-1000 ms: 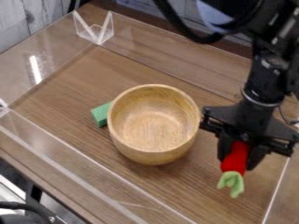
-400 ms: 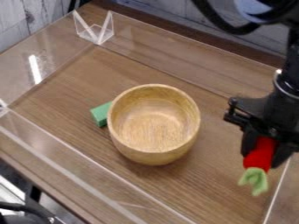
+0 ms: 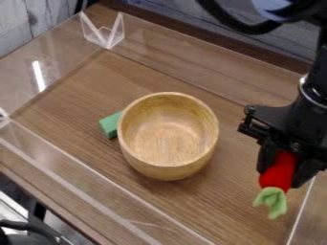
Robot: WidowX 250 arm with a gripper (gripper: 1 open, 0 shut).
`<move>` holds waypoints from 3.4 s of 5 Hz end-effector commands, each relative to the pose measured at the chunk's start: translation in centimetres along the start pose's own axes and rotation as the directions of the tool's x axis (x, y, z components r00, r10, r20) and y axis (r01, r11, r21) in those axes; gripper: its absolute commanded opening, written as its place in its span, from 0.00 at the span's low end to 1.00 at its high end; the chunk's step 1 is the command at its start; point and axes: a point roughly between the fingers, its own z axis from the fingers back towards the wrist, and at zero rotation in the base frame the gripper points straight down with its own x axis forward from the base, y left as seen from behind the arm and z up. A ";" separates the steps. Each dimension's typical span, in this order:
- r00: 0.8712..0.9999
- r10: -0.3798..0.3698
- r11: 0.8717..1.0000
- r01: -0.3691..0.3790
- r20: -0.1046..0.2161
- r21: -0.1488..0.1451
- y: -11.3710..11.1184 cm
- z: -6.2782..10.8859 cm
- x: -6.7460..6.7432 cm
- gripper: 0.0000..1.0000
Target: Move the red object to the right side of the table
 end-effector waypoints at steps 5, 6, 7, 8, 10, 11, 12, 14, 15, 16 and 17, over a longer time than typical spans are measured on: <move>0.990 0.135 0.990 -0.137 0.042 0.035 0.8 -2.1 8.3 0.00; 0.994 0.103 0.994 -0.105 0.038 0.042 -0.3 -2.6 9.6 0.00; 0.991 0.129 0.990 -0.130 0.028 0.055 1.1 -2.4 10.8 0.00; 0.987 0.158 0.985 -0.159 0.014 0.068 2.9 -2.4 12.0 0.00; 0.987 0.160 0.985 -0.160 0.001 0.064 2.4 -3.5 12.8 0.00; 0.988 0.156 0.987 -0.157 0.015 0.045 1.9 -2.9 12.9 0.00; 0.992 0.128 0.991 -0.129 0.018 0.041 1.3 -3.3 12.1 1.00; 0.988 0.149 0.988 -0.150 0.039 0.022 0.9 -2.3 11.4 0.00; 0.980 0.186 0.982 -0.187 0.065 0.003 0.8 -0.5 11.2 0.00; 0.976 0.207 0.978 -0.208 0.062 0.009 0.9 -0.6 11.0 0.00; 0.975 0.218 0.975 -0.219 0.052 0.024 1.1 -1.0 10.8 1.00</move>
